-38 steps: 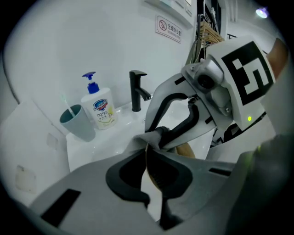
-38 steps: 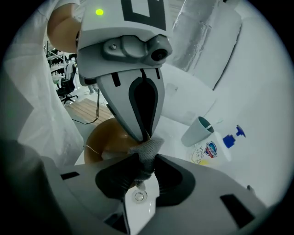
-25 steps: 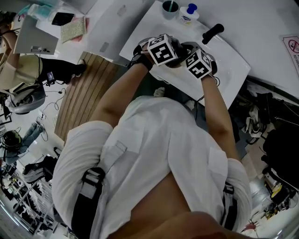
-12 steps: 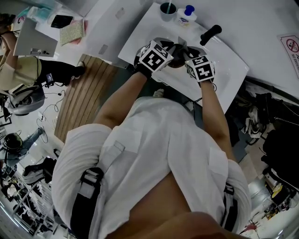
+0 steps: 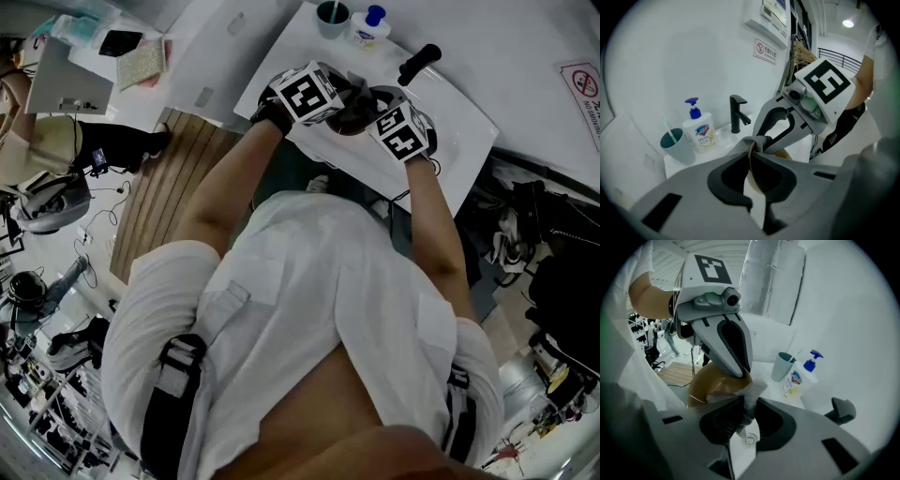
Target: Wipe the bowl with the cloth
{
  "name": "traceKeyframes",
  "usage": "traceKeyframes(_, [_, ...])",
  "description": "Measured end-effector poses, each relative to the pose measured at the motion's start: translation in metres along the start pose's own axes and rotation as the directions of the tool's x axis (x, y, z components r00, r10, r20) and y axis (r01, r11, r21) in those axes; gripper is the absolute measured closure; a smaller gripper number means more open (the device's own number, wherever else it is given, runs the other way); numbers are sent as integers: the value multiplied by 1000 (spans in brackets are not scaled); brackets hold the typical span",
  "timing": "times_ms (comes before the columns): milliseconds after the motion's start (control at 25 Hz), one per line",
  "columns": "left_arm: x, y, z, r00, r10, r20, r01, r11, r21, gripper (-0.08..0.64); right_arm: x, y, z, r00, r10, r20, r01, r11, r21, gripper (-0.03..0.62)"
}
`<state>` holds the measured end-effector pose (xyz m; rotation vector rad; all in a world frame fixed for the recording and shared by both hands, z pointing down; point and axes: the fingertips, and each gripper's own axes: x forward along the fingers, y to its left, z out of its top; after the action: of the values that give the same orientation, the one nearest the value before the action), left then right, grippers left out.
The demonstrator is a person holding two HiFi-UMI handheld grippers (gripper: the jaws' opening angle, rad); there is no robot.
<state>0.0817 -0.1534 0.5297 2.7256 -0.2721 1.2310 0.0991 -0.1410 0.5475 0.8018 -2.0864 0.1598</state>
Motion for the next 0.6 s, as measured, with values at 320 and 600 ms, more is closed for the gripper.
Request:
traceKeyframes(320, [14, -16, 8, 994, -65, -88, 81, 978, 192, 528, 1, 1, 3, 999, 46, -12, -44, 994, 103, 534])
traceKeyframes(600, [9, 5, 8, 992, 81, 94, -73, 994, -84, 354, -13, -49, -19, 985, -172, 12, 146, 870, 470, 537])
